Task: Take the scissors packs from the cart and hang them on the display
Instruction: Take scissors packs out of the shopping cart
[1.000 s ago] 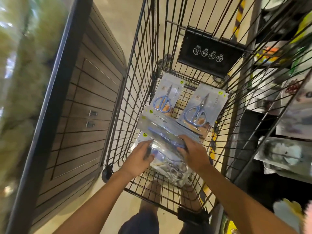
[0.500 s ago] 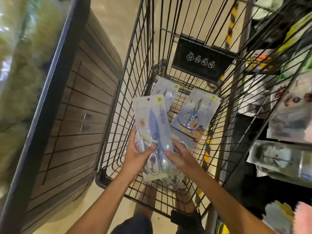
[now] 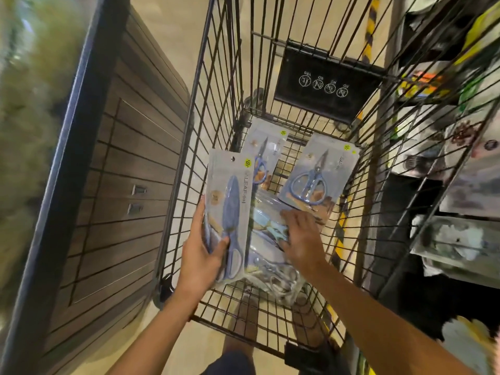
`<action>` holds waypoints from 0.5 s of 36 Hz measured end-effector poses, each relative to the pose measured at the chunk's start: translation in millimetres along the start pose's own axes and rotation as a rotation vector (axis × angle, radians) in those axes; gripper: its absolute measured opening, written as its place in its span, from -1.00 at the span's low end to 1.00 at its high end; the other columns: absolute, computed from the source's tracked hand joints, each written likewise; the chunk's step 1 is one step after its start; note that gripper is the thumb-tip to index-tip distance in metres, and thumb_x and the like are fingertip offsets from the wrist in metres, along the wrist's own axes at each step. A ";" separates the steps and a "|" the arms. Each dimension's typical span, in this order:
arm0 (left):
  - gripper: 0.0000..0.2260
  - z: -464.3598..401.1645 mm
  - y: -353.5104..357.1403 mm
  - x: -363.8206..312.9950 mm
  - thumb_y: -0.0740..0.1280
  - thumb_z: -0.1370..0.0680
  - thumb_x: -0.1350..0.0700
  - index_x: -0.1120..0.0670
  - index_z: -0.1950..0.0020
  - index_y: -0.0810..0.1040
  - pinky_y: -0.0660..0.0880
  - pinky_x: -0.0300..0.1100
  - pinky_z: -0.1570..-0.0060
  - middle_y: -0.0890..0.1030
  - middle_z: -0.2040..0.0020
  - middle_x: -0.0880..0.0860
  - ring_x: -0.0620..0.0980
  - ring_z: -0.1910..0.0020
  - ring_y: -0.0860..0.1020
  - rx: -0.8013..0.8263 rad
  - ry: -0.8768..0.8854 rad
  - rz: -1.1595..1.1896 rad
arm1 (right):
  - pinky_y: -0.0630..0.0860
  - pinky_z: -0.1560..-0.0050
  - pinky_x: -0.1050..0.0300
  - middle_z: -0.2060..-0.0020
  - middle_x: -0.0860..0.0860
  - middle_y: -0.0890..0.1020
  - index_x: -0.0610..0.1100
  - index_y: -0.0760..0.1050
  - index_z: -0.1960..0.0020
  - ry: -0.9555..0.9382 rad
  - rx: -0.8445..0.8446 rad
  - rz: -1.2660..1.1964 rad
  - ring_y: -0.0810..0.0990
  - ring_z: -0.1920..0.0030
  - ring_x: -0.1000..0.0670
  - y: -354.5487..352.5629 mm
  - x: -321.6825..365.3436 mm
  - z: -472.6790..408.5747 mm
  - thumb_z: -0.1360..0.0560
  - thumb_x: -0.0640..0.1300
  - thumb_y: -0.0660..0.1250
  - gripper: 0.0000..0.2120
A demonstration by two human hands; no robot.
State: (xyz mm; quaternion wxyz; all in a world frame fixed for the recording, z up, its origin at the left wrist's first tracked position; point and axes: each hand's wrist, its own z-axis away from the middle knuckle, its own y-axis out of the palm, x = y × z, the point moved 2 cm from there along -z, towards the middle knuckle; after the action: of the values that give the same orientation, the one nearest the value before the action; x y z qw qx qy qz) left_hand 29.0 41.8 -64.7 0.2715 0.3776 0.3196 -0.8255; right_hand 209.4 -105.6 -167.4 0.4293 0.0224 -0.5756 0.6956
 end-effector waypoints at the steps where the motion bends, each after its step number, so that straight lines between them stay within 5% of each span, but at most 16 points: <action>1: -0.20 0.9 -0.2 0.7 0.44 -0.57 0.26 -0.14 -0.67 0.11 0.45 0.13 -0.45 0.39 -0.44 -0.42 -0.26 -0.45 0.42 0.002 0.010 -0.003 | 0.45 -0.31 -0.08 -0.26 -0.09 0.52 -0.15 0.41 -0.44 -0.002 -0.009 -0.010 0.44 -0.27 -0.14 1.0 1.4 0.6 -0.32 -0.15 0.61 -0.26; 8: -0.21 3.3 -2.9 5.2 0.43 -0.56 0.32 -0.11 -0.65 0.15 0.40 -0.11 -0.47 0.39 -0.41 -0.50 -0.36 -0.45 0.38 -0.022 0.008 -0.033 | 0.53 0.06 0.01 -0.24 -0.05 0.53 0.17 -0.07 -0.64 0.078 0.251 0.078 0.61 -0.08 -0.12 1.0 7.0 -12.9 -0.56 -0.21 0.38 -0.13; 13: -0.19 4.5 -9.2 -1.1 0.42 -0.56 0.32 -0.21 -0.64 0.14 0.45 0.07 -0.45 0.41 -0.49 -0.30 -0.17 -0.51 0.40 0.014 -0.005 -0.011 | 0.53 -0.23 -0.03 -0.37 -0.07 0.49 0.28 -0.02 -0.61 0.104 0.369 -0.066 0.56 -0.23 -0.14 -17.2 6.1 -19.3 -0.58 -0.22 0.36 -0.17; 18: -0.26 17.7 -11.7 -43.0 0.42 -0.56 0.35 -0.13 -0.56 0.16 0.35 -0.64 -0.15 0.37 -0.35 -0.38 -0.64 -0.24 0.36 0.012 0.059 -0.007 | 0.45 -0.37 0.04 -0.44 0.10 0.41 0.23 0.09 -0.60 0.209 0.310 -0.376 0.46 -0.38 0.00 -59.2 11.3 6.4 -0.55 -0.22 0.43 -0.19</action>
State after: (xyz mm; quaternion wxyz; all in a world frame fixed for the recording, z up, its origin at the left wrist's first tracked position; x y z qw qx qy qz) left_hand 37.4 45.3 -17.6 0.2569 0.4022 0.3237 -0.8170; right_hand 236.2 -106.2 -113.0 0.5995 0.1224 -0.4004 0.6822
